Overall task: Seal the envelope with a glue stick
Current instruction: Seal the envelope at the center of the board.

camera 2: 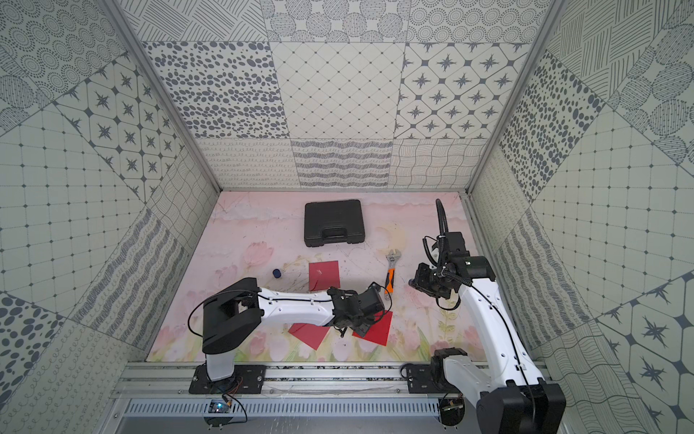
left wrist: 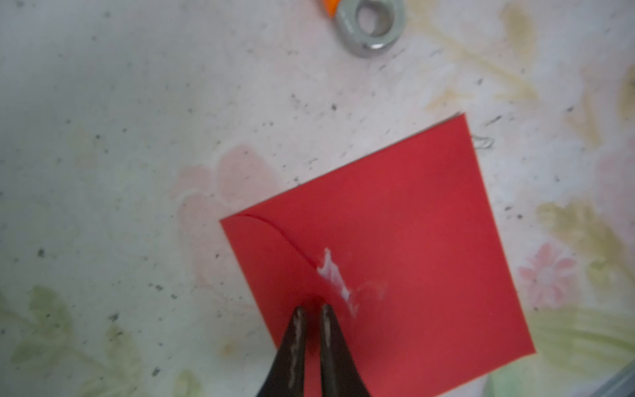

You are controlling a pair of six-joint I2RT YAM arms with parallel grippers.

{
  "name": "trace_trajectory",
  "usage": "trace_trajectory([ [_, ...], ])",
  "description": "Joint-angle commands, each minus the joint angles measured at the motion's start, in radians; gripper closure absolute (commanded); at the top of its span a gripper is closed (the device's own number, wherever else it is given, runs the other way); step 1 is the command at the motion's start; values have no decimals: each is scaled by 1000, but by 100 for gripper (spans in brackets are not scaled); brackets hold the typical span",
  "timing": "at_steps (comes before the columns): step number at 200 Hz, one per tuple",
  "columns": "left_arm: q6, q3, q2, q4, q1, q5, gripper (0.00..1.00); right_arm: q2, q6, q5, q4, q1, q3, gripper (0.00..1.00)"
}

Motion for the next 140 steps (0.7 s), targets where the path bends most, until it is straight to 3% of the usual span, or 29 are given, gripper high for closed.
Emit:
trace_trajectory([
  [1,24,-67,-78,-171,65,165,86,-8,-22,-21,0,-4,25,100],
  [46,49,-11,-109,-216,65,172,85,-1,-27,-29,-4,-3,36,100],
  [140,97,116,13,-254,32,112,85,5,-34,-39,-9,-4,40,100],
])
